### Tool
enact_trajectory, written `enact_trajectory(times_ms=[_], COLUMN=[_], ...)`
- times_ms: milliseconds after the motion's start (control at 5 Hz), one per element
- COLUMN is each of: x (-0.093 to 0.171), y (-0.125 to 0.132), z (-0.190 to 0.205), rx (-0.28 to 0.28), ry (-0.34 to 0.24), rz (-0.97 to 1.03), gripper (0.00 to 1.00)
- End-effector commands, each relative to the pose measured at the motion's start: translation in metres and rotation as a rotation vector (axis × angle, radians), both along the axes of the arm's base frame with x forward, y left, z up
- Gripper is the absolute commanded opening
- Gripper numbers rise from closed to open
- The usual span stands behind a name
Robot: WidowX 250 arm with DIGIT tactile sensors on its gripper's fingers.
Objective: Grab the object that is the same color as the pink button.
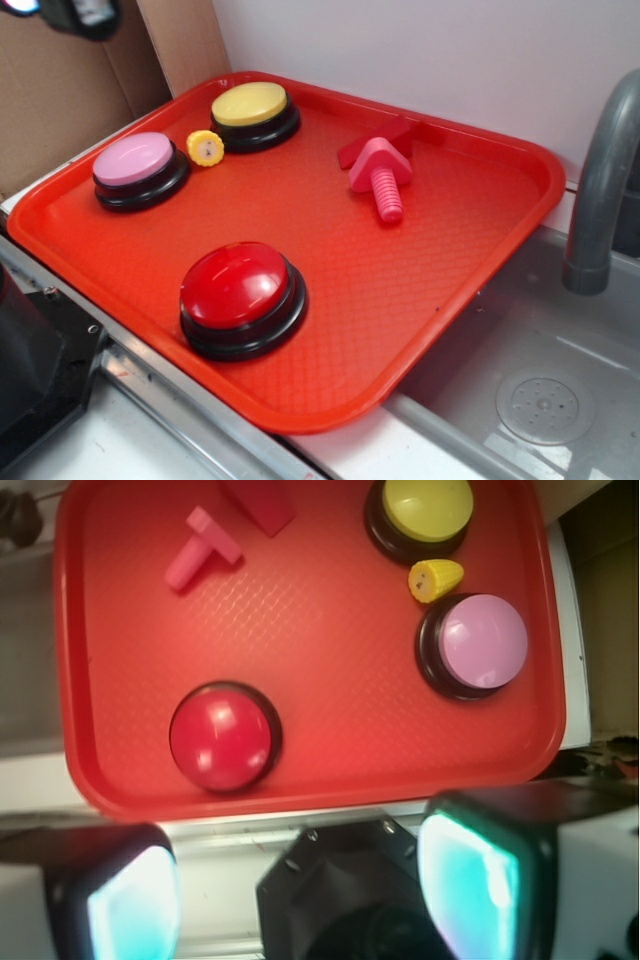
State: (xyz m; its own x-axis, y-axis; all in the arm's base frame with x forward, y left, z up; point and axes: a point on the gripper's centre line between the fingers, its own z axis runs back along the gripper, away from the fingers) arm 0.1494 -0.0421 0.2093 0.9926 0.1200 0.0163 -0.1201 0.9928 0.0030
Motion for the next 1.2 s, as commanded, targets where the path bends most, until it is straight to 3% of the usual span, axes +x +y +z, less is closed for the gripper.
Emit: enact_trajectory(times_ms=[0,200,400,600,1000], x=[0.06,0.093,0.12,0.141,0.167], y=[-0.022,-0.03,-0.037,-0.043,-0.044], z=[-0.018,-0.046,-0.076,-0.105,-0.153], rx=[-0.085,-0.096,-0.11,-0.111,-0.086], ry=[-0.072,-0.06,-0.087,-0.111,-0.102], rz=[0.271,0.391,0.522,0.58,0.727], gripper=[1.0,1.0,1.0,1.0,1.0])
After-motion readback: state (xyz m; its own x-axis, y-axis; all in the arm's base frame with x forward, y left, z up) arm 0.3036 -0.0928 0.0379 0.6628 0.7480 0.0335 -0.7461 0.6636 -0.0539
